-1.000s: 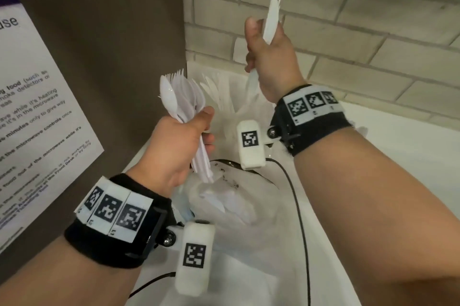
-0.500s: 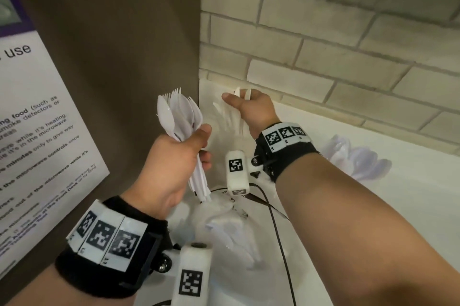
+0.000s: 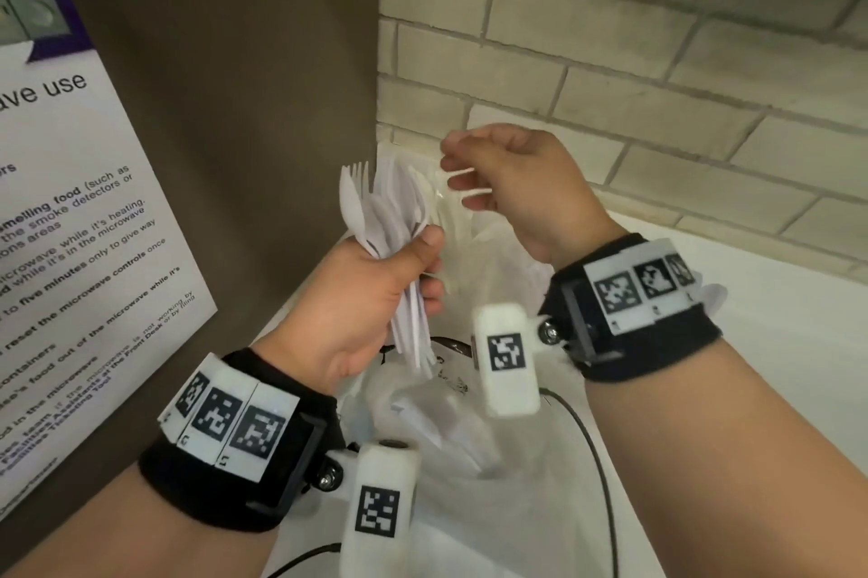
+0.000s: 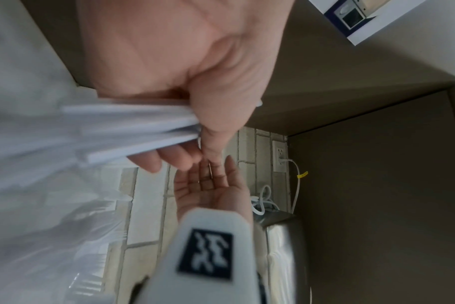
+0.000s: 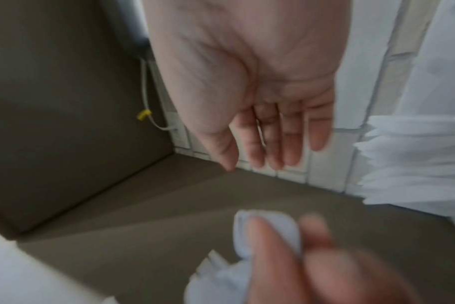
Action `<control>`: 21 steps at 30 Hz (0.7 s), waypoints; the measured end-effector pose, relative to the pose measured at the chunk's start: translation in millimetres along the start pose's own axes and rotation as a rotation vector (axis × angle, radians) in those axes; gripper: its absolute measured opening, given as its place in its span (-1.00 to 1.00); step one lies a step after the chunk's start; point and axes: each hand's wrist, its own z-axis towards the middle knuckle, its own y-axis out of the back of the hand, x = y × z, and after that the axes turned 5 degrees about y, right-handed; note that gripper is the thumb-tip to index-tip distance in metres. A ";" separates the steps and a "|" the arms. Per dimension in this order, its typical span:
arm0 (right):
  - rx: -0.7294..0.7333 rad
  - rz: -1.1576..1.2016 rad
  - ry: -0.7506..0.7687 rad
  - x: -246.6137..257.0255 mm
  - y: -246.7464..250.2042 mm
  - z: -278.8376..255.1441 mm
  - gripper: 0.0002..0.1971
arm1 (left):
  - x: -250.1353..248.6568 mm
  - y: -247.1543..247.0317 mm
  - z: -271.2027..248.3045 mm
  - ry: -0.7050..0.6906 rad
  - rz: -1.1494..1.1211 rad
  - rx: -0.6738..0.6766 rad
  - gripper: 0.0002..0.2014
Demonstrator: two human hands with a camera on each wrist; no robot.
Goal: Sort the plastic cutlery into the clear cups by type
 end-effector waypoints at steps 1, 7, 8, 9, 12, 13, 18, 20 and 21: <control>0.075 -0.055 -0.019 4.2 3.1 -11.6 -0.73 | -0.4 -2.8 -1.4 0.003 0.019 0.038 -0.87; 0.211 -0.143 -0.092 -0.9 13.2 -61.6 -0.65 | 7.1 -17.2 -8.1 0.043 0.045 0.161 -0.63; 0.188 -0.096 -0.114 -2.7 14.2 -66.0 -0.67 | 9.2 -18.9 -9.1 0.058 0.047 0.176 -0.65; 0.156 -0.055 -0.137 -4.0 14.5 -69.4 -0.68 | 11.3 -20.5 -9.9 0.076 0.044 0.186 -0.66; -0.025 0.064 -0.182 -6.0 13.3 -72.4 -0.69 | 17.1 -24.7 -11.2 0.126 -0.034 0.201 -0.61; -0.115 0.095 -0.173 -5.2 13.4 -72.2 -0.68 | 18.5 -25.3 -11.9 0.140 -0.050 0.199 -0.63; -0.321 0.115 0.009 0.2 21.6 -71.5 -0.70 | 23.9 -22.6 -12.4 0.158 0.064 0.146 -0.80; -0.233 -0.035 0.047 0.6 20.5 -72.8 -0.81 | 26.1 -23.8 -11.2 0.141 0.092 0.101 -0.82; -0.179 -0.116 0.045 0.1 18.5 -73.0 -0.87 | 27.1 -24.4 -10.9 0.136 0.093 0.084 -0.87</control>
